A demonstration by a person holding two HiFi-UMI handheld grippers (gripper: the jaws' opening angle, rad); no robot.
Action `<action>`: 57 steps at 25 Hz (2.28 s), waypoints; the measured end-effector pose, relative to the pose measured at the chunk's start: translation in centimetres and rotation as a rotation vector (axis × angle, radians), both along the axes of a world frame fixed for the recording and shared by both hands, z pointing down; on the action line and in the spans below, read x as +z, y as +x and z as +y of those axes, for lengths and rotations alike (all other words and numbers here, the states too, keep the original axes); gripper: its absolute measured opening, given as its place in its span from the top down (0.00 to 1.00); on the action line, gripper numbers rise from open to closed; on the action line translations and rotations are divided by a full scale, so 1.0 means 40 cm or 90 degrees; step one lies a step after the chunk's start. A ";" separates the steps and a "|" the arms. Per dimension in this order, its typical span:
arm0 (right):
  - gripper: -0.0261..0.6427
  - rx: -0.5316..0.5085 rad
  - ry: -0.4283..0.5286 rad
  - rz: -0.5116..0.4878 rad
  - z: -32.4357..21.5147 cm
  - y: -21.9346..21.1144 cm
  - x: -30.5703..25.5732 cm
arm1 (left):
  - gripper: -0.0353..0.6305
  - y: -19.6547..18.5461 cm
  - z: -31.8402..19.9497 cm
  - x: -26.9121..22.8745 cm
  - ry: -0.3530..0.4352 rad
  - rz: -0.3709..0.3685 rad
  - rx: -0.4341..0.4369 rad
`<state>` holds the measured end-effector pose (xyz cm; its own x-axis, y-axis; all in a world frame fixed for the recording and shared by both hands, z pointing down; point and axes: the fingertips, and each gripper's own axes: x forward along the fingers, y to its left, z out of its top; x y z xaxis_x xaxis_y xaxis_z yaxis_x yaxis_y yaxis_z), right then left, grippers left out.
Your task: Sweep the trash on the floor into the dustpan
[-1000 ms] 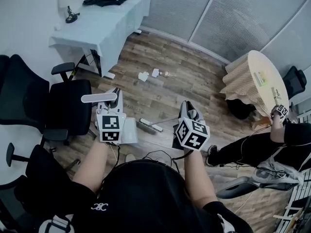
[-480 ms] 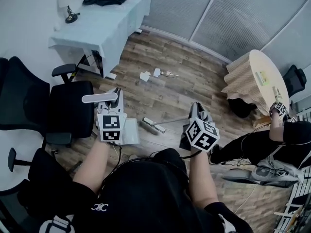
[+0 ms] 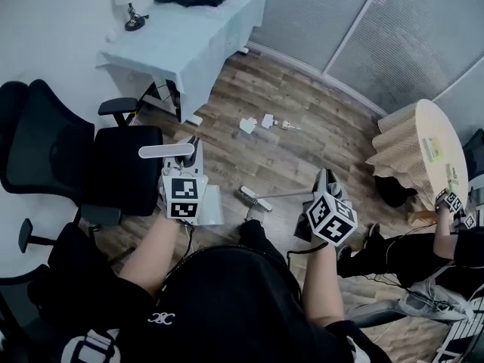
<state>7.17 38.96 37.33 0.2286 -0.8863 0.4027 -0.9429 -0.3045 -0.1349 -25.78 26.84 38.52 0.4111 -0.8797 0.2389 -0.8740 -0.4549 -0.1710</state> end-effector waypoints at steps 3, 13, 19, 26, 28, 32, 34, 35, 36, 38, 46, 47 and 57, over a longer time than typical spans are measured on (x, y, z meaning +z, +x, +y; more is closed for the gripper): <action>0.89 -0.018 -0.005 -0.013 -0.070 0.028 0.027 | 0.91 0.021 -0.065 0.003 0.000 -0.011 -0.013; 0.89 -0.060 0.002 -0.055 -0.317 0.237 0.044 | 0.91 0.191 -0.288 0.003 -0.011 -0.027 -0.053; 0.89 -0.079 0.009 -0.047 -0.429 0.342 0.033 | 0.91 0.293 -0.429 -0.019 0.004 -0.016 -0.066; 0.89 -0.040 0.012 -0.021 -0.515 0.457 0.010 | 0.91 0.344 -0.582 -0.042 0.030 0.017 -0.080; 0.89 -0.035 0.007 -0.013 -0.552 0.482 0.014 | 0.91 0.364 -0.629 -0.034 0.035 0.019 -0.080; 0.89 -0.016 -0.012 0.005 -0.631 0.541 0.039 | 0.91 0.424 -0.713 0.038 0.044 0.009 -0.060; 0.89 0.005 -0.023 0.006 -0.676 0.579 0.053 | 0.91 0.436 -0.766 0.086 0.036 0.008 -0.064; 0.89 0.015 -0.029 0.004 -0.699 0.596 0.061 | 0.91 0.434 -0.796 0.108 0.028 0.008 -0.071; 0.89 0.023 -0.036 0.002 -0.721 0.612 0.069 | 0.91 0.430 -0.827 0.127 0.020 0.008 -0.079; 0.89 0.034 -0.049 0.005 -0.770 0.642 0.080 | 0.91 0.422 -0.893 0.153 0.010 0.007 -0.091; 0.89 0.092 -0.067 0.013 -0.912 0.743 0.100 | 0.91 0.450 -1.085 0.250 -0.036 -0.005 -0.073; 0.89 0.106 -0.065 0.010 -0.927 0.759 0.102 | 0.91 0.448 -1.103 0.255 -0.037 -0.004 -0.076; 0.89 0.154 -0.044 -0.023 -1.068 0.954 0.100 | 0.91 0.438 -1.255 0.323 -0.042 0.003 -0.147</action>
<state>45.31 -3.76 41.32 0.4144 -0.7781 0.4720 -0.8368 -0.5297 -0.1385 -8.24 -23.35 51.45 0.2022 -0.9329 0.2980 -0.9567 -0.2532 -0.1435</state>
